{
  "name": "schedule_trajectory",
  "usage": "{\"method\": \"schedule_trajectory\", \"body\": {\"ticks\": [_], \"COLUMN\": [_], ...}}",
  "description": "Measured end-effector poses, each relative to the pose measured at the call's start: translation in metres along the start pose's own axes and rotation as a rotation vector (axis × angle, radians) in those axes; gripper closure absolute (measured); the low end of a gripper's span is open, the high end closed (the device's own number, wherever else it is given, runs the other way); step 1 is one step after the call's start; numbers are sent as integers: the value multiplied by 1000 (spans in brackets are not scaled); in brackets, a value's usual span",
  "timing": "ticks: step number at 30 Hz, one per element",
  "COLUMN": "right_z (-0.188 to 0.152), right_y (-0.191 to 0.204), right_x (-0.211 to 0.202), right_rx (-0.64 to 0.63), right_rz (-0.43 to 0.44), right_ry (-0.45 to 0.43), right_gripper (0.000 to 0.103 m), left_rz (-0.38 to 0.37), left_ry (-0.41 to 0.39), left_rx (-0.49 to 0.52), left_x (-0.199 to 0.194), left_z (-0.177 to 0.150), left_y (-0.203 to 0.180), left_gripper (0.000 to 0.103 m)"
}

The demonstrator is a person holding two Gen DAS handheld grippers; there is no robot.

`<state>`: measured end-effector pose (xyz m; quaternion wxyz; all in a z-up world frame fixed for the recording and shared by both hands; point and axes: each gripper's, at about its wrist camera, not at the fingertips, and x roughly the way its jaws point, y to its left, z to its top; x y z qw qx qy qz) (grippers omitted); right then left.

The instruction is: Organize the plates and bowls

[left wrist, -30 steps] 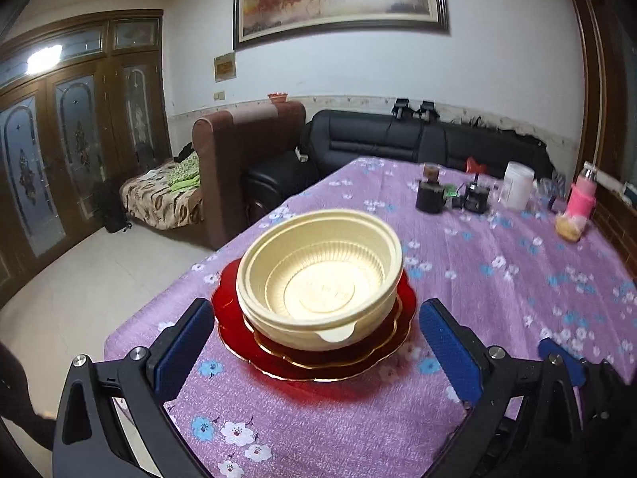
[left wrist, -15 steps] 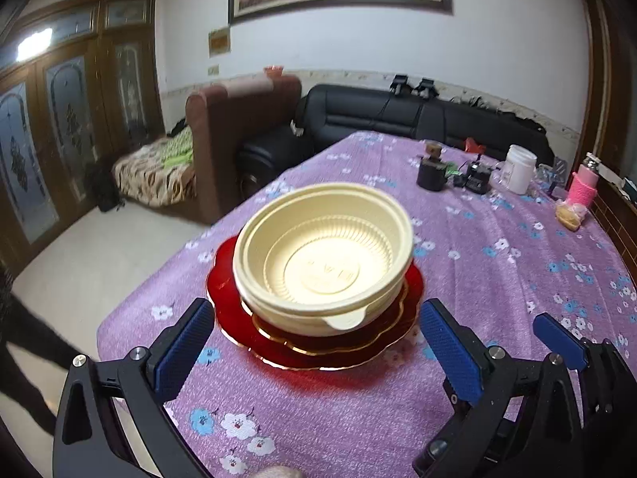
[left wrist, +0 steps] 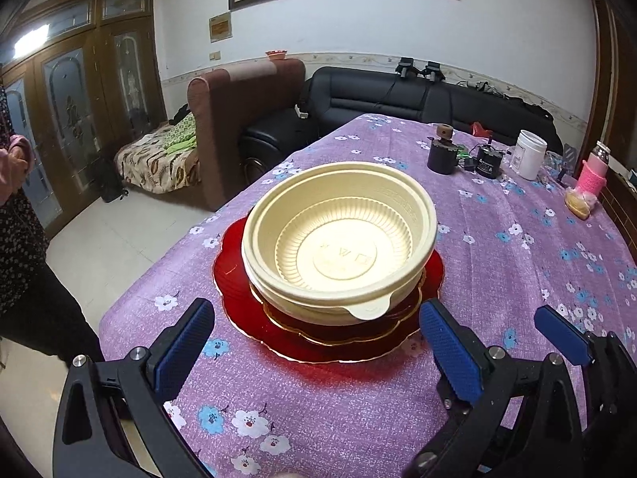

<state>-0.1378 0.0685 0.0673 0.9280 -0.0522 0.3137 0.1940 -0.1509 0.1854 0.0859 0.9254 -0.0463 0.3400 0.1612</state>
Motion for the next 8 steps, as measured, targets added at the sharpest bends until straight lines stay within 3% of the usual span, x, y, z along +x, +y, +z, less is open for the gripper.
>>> {"method": "schedule_trajectory", "body": {"ticks": [8], "right_z": [7], "right_y": [-5], "right_x": [1], "right_rx": [27], "right_rz": [39], "right_ry": [-1], "right_gripper": [16], "left_rz": [-10], "left_ry": [-30], "left_rx": [-36], "left_x": [-17], "left_z": [9], "left_y": [28], "left_gripper": [0]}}
